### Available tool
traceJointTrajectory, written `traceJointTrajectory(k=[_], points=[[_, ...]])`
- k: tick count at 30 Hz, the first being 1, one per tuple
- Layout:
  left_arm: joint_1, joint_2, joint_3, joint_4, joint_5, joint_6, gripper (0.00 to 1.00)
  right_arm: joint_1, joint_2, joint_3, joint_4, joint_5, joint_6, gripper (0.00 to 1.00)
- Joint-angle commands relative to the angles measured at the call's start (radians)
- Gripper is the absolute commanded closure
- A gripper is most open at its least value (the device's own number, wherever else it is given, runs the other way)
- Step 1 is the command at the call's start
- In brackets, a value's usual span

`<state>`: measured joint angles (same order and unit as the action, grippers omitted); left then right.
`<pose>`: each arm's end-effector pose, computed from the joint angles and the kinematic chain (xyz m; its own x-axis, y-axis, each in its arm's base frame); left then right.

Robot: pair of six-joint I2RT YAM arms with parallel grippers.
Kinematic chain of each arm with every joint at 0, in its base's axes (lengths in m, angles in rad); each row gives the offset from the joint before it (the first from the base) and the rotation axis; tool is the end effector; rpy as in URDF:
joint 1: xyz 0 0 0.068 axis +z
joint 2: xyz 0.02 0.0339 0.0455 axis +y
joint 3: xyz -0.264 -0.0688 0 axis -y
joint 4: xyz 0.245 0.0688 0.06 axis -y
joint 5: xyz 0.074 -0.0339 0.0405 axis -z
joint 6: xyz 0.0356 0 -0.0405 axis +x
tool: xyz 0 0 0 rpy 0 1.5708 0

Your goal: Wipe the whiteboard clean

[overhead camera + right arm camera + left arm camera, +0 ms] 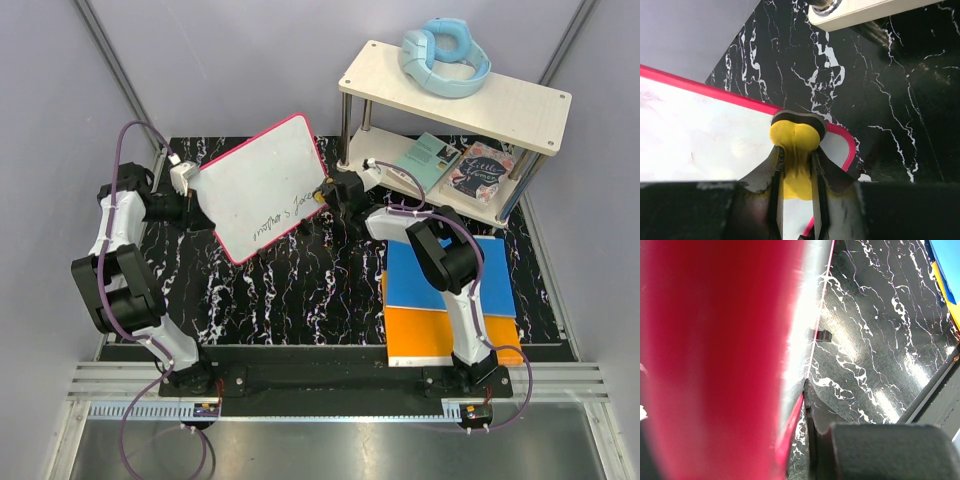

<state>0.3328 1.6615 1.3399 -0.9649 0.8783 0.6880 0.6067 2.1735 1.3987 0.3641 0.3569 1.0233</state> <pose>0.3137 0.0794 0.2631 -0.7037 0.1857 -0.6858 0.5725 0.7198 -0.3926 0.4056 0.2664 0.1596 -0.4022 0.6947 -0.5964 0.1389 0.6901 0.7102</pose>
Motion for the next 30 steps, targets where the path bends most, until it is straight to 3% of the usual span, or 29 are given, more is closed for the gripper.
traceJointTrajectory(k=[1,9,30], points=[[-0.015,-0.003,-0.027,0.029,-0.305,0.189,1.00,-0.015,0.046,0.048,0.071,-0.068,0.081,1.00],[-0.017,0.012,-0.024,0.028,-0.303,0.186,1.00,0.008,0.121,0.085,0.168,-0.272,0.066,1.00],[-0.015,0.021,-0.016,0.029,-0.283,0.162,1.00,0.234,0.086,0.026,0.108,-0.337,-0.063,1.00]])
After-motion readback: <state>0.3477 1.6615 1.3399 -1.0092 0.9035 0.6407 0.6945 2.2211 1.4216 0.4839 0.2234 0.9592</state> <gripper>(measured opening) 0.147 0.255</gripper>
